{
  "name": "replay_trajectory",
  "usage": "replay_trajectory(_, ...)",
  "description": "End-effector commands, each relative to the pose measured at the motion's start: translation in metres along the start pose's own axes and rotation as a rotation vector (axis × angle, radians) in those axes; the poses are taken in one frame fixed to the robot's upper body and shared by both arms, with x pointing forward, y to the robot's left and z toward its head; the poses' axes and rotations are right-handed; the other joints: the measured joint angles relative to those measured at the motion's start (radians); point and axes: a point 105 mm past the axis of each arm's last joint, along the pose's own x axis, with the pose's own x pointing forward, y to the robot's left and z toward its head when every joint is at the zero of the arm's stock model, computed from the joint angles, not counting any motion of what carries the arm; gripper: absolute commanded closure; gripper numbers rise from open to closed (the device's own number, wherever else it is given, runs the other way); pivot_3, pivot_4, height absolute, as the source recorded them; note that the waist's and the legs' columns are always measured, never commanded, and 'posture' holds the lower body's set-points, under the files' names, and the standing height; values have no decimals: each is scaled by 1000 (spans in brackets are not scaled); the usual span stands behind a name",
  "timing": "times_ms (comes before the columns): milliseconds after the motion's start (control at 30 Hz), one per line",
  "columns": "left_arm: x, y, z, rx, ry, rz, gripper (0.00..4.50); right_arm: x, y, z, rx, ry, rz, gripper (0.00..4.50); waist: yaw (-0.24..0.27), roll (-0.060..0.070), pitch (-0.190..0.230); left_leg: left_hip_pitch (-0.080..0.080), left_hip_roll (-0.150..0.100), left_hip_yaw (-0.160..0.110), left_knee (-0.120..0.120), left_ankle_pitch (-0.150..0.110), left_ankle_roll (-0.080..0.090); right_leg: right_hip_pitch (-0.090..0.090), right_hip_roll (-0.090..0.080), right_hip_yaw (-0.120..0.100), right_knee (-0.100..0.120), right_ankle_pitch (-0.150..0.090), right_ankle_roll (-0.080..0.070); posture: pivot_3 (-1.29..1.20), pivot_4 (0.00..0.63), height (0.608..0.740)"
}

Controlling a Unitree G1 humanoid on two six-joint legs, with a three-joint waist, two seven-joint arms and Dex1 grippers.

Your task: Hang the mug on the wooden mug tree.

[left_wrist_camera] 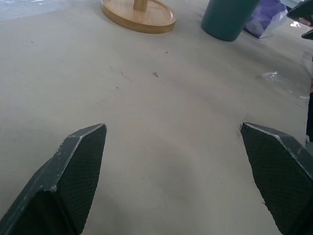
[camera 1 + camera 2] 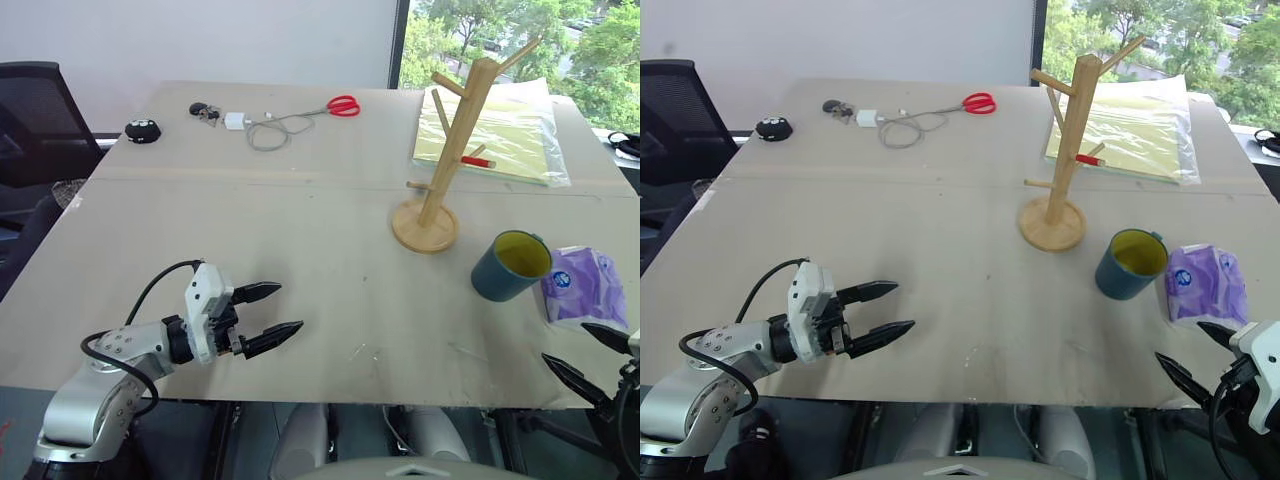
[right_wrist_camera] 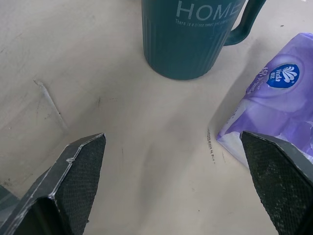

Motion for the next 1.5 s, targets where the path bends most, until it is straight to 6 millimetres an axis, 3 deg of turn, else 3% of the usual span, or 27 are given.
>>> replay_trajectory(33, 1, 0, 13, 63, -27, -42, 0, -1, 3, 16, -35, -58, -28, 55, 0, 0, 0, 0, 0, 0, 0, 0, 0, 0, 0, 0, 0, 0, 0, 0, 150, 740)
replay_trajectory(133, 9, -9, 29, 101, -77, -167, 0, 5, 12, 42, -49, -142, -55, 55, 2, 1, 0, -1, 0, -2, 0, 0, 0, 0, 3, -1, 0, 0, 0, 0, 150, 740)
replay_trajectory(233, 10, -21, 38, 126, -97, -266, 0, 7, 8, 63, -45, -198, -97, 55, -1, 0, 0, 0, 0, -1, 0, 0, 0, 0, 3, -1, 1, 0, -1, 0, 150, 740)
replay_trajectory(400, 8, -40, 48, 148, -119, -391, 0, 6, -8, 75, -62, -189, -170, 55, 0, -1, 0, 0, -1, 2, 0, 0, 0, 0, 4, 0, 0, 1, -1, 0, 150, 740)
replay_trajectory(633, 11, -56, 64, 191, -136, -496, 0, 8, -63, 54, 14, 11, -409, 55, 0, -1, 0, 0, -1, 2, 0, 0, 0, 0, 5, 0, 0, 1, -1, 0, 150, 740)
replay_trajectory(700, 12, -60, 67, 199, -151, -500, 0, 15, -72, 46, 32, 66, -403, 55, -1, -1, 0, 0, -1, 2, 0, 0, 0, 0, 6, 1, 1, 1, -1, 0, 150, 740)
replay_trajectory(1033, 12, -70, 93, 219, -230, -491, 0, 40, -87, 20, 131, 225, -304, 55, 1, -1, 0, -1, -1, 1, 0, 0, 0, 0, 9, 2, 1, 1, -1, 0, 150, 740)
replay_trajectory(1200, 16, -66, 94, 209, -248, -471, 0, 54, -97, -11, 156, 367, -289, 55, -4, -1, 0, 0, -2, 2, 2, 0, 0, 1, 9, 3, 1, 1, 0, 0, 150, 740)
replay_trajectory(1300, 17, -67, 92, 206, -251, -462, 0, 54, -98, -22, 148, 414, -267, 859, -3, -5, -2, 1, -1, 1, 2, 0, 0, 2, 10, 4, 1, 1, 0, 0, 150, 740)
replay_trajectory(1500, 18, -63, 91, 209, -261, -450, 0, 50, -105, -28, 109, 426, -272, 3535, 2, -12, -7, 1, -1, -1, 7, 0, 1, 5, 10, 4, 1, 1, 1, 0, 150, 740)
